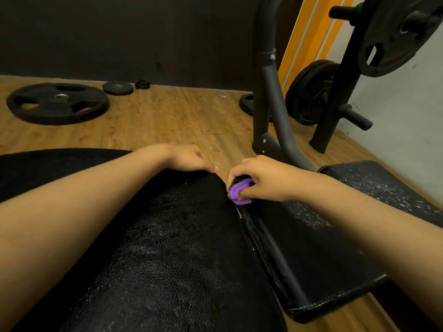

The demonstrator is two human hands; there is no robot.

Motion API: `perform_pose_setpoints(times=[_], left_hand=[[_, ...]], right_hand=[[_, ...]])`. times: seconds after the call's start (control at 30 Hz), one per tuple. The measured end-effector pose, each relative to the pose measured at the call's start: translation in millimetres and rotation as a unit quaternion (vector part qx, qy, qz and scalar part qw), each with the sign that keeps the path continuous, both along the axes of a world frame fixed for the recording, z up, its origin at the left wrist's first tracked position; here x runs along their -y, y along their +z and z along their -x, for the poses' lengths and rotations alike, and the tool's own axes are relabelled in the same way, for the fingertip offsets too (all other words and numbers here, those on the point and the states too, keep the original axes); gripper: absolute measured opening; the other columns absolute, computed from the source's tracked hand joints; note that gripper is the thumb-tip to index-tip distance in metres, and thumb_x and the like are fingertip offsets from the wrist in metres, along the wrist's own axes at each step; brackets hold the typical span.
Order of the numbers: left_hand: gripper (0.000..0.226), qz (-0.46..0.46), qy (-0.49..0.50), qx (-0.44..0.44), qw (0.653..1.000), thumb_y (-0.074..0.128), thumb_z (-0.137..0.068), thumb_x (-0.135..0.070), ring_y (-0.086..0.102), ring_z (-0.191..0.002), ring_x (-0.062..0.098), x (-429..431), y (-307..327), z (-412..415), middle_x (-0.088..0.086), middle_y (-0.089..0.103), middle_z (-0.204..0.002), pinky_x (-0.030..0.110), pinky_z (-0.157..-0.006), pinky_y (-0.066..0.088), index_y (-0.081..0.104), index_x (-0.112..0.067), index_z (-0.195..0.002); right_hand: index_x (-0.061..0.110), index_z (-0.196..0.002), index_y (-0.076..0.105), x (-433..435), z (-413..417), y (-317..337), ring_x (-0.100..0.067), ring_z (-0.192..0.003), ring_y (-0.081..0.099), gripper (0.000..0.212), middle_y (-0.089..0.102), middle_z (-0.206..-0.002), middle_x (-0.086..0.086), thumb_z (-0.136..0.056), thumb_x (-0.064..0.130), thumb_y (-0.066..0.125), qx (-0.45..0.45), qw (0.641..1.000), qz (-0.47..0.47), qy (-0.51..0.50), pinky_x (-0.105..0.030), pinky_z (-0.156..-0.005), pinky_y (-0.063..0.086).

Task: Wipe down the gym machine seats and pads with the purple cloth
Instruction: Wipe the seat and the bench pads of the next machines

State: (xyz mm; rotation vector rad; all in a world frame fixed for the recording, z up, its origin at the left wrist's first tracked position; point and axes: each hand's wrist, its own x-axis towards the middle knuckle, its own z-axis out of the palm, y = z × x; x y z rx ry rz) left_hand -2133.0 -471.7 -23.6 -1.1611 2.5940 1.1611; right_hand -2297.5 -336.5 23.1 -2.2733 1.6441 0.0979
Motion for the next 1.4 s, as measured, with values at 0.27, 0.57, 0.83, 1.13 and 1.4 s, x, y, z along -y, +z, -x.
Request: perform_pose_setpoints(times=[0.27, 0.57, 0.83, 1.13, 1.4], left_hand=[[0.033, 0.001, -0.001, -0.007, 1.0, 0.058, -0.092, -0.045, 0.065, -0.082, 0.013, -3.9, 1.4, 1.2, -0.01, 0.069, -0.075, 0.034, -0.096, 0.046, 0.072, -0.023, -0.072], [0.036, -0.015, 0.013, -0.016, 1.0, 0.059, -0.091, -0.043, 0.065, -0.075, 0.016, -2.5, -3.3, 7.5, -0.006, 0.068, -0.068, 0.029, -0.08, 0.048, 0.071, -0.017, -0.07], [0.046, 0.037, -0.007, -0.028, 0.999, 0.057, -0.067, -0.066, 0.053, -0.062, 0.011, 6.1, -15.5, 6.1, -0.009, 0.055, -0.059, 0.028, -0.072, 0.041, 0.06, -0.02, -0.057], [0.048, 0.035, -0.018, -0.015, 0.999, 0.061, -0.077, -0.069, 0.063, -0.074, 0.008, 1.7, -13.6, 7.8, -0.014, 0.065, -0.066, 0.028, -0.08, 0.045, 0.069, -0.023, -0.068], [0.061, 0.061, -0.021, 0.012, 0.998, 0.054, -0.047, -0.089, 0.057, -0.066, 0.011, 0.8, -13.2, 10.4, -0.016, 0.056, -0.055, 0.029, -0.074, 0.041, 0.065, -0.03, -0.058]], right_hand=[[0.039, -0.104, 0.064, -91.7, 6.8, -3.1, -0.007, -0.094, 0.057, 0.027, 0.054, -0.105, 0.007, -0.084, 0.021, 0.068, 0.07, 0.996, -0.059, -0.008, -0.028, -0.085, 0.046], [0.034, -0.106, 0.064, -65.7, 11.4, -11.4, -0.006, -0.082, 0.052, 0.024, 0.055, -0.101, 0.003, -0.085, 0.022, 0.067, 0.099, 0.994, -0.01, -0.041, -0.019, -0.072, 0.042], [0.023, -0.103, 0.065, 4.2, 28.7, -30.1, -0.008, -0.09, 0.061, 0.017, 0.065, -0.099, 0.008, -0.087, 0.021, 0.068, 0.198, 0.964, 0.121, -0.13, -0.032, -0.084, 0.051], [0.02, -0.097, 0.063, -16.3, 107.6, -39.1, -0.018, -0.086, 0.062, 0.015, 0.065, -0.094, -0.001, -0.084, 0.017, 0.07, 0.146, 0.898, 0.213, -0.356, -0.036, -0.077, 0.052], [0.021, -0.104, 0.066, -23.0, 34.6, -43.5, -0.008, -0.087, 0.063, 0.02, 0.067, -0.095, 0.005, -0.084, 0.023, 0.07, 0.203, 0.941, 0.18, -0.203, -0.031, -0.079, 0.054]])
